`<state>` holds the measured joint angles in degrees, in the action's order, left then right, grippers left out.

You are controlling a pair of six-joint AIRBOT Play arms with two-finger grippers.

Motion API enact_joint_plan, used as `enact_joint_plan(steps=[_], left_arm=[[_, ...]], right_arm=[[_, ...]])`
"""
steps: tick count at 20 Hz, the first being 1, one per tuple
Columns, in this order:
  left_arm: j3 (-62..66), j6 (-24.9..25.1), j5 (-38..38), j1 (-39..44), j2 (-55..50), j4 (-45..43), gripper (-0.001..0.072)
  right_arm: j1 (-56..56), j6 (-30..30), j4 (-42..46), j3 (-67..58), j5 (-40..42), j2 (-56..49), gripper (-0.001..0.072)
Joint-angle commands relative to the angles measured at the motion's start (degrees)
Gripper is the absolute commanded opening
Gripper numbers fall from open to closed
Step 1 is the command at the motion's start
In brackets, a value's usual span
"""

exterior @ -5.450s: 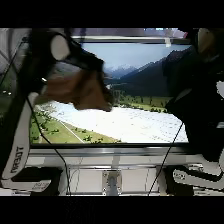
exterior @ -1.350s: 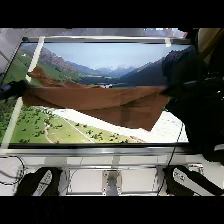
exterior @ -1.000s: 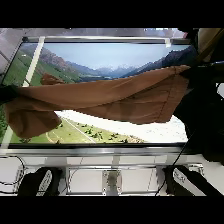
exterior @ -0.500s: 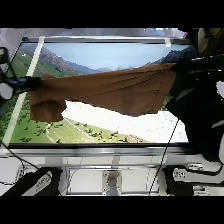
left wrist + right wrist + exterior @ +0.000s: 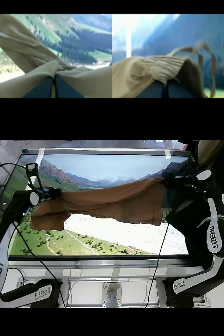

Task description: Fold the clothes and pants, and hang the long-sleeved shirts on hangers.

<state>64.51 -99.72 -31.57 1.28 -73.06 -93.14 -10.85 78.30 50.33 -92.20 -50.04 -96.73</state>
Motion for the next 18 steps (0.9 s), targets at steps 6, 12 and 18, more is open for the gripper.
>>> enact_joint_plan(steps=[6, 12, 18], left_arm=[[1.57, -5.81, -18.73, -6.69, 6.29, -2.47, 0.0712], [-14.38, -20.74, -14.01, -20.11, 10.73, 0.35, 0.0710], [-14.91, -23.21, 2.45, -21.70, 0.92, 15.93, 0.0708]], right_arm=[[-1.73, 0.04, 1.29, -0.68, -8.55, 0.63, 0.0476], [-1.22, -2.99, 3.91, -0.68, -21.35, 2.45, 0.0477], [5.29, -6.08, 4.17, -0.63, -17.86, 2.43, 0.0477]])
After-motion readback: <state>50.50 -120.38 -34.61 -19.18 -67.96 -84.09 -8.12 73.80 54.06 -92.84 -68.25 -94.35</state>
